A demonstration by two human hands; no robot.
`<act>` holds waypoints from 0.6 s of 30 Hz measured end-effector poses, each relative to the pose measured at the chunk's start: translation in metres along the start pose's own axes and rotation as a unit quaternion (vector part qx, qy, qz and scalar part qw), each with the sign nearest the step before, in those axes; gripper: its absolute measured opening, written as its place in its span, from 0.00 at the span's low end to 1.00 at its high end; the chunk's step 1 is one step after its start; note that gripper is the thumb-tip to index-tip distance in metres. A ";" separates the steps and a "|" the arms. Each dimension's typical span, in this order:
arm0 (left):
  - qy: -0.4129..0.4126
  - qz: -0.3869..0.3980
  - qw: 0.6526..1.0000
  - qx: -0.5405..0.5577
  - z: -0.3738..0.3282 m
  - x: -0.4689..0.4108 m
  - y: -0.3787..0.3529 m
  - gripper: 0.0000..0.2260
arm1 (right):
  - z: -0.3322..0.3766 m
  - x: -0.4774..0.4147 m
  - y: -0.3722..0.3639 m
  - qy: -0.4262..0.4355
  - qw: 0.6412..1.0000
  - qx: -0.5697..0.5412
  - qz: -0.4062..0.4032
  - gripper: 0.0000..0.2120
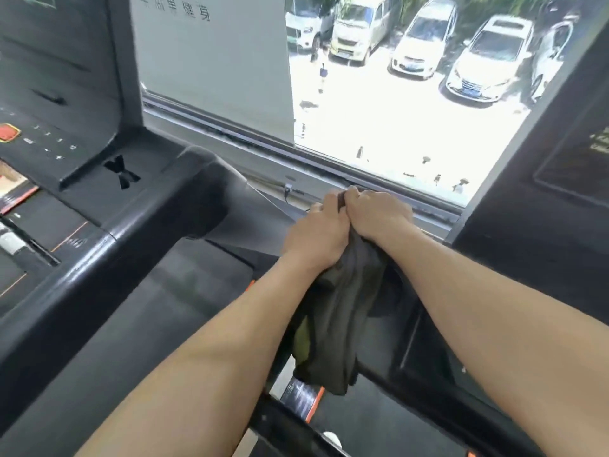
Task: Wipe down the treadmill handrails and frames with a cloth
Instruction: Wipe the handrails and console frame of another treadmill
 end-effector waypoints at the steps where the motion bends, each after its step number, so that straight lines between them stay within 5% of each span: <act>1: -0.009 0.013 1.000 -0.017 0.005 0.013 -0.002 0.22 | 0.000 0.011 -0.005 -0.011 1.000 0.003 -0.017 0.20; 6: -0.015 0.018 0.997 -0.077 0.046 0.095 -0.006 0.33 | 0.022 0.083 -0.039 0.016 0.999 -0.018 -0.040 0.33; 13: 0.039 0.036 0.995 -0.089 0.093 0.216 0.002 0.39 | 0.091 0.182 -0.108 0.123 0.984 -0.036 -0.126 0.32; 18: 0.046 -0.020 0.983 -0.175 0.102 0.272 -0.008 0.37 | 0.114 0.232 -0.135 0.207 0.973 -0.007 -0.101 0.27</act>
Point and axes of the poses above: each hand's wrist, its own x-axis away from the middle knuckle, its own y-axis out of the back of the hand, z = x × y, the point moved 2 cm from there along -x, towards the middle knuckle, and after that the axes turned 10 degrees about -x, right-handed, at the moved point
